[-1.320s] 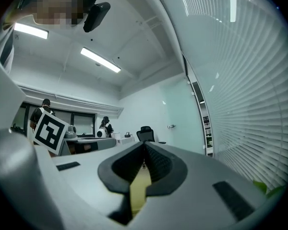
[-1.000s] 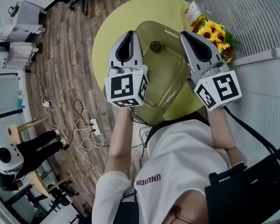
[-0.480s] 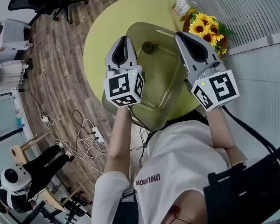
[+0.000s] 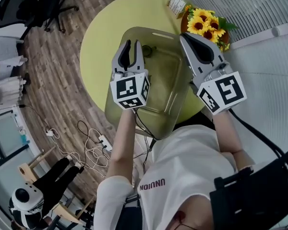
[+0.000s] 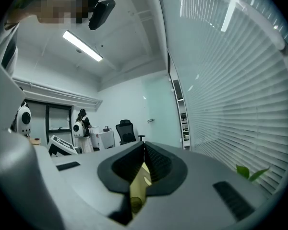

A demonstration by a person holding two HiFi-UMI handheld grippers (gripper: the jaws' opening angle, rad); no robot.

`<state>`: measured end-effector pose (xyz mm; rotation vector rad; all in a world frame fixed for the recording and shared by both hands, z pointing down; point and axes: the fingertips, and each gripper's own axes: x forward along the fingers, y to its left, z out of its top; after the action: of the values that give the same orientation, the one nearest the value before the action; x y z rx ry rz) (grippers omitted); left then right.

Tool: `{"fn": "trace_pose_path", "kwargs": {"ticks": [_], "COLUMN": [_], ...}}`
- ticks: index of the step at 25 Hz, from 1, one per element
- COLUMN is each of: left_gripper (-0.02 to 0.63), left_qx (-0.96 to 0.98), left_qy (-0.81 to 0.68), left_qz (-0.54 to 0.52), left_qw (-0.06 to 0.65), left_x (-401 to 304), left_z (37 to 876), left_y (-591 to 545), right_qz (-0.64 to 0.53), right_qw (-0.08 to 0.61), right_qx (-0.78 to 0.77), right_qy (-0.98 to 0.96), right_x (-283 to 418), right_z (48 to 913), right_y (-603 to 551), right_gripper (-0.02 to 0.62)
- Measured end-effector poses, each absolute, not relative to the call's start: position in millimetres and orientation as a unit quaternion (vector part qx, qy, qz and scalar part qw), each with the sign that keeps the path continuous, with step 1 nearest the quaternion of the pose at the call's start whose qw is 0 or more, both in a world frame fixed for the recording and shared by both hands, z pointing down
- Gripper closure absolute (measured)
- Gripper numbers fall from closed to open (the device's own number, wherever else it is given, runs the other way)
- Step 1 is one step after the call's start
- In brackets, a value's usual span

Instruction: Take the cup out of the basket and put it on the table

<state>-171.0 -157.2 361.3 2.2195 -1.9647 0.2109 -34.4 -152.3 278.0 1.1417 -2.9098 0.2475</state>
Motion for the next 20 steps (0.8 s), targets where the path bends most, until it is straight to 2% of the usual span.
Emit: {"fn": "trace_pose_path", "kwargs": {"ticks": [20], "left_gripper": [0.445], "left_qx": [0.763], "left_qy": [-0.622], "left_qz": [0.124], "left_qw": [0.124], "left_x": [-151.5], "left_z": [431.9], "left_y": [-171.9], "right_qz": [0.094], "right_qw": [0.003], "right_qx": [0.399], "right_qy": [-0.912], "right_x": [-14.0], "right_z": [292.3], "right_y": [-160.7], "right_gripper": [0.574]}}
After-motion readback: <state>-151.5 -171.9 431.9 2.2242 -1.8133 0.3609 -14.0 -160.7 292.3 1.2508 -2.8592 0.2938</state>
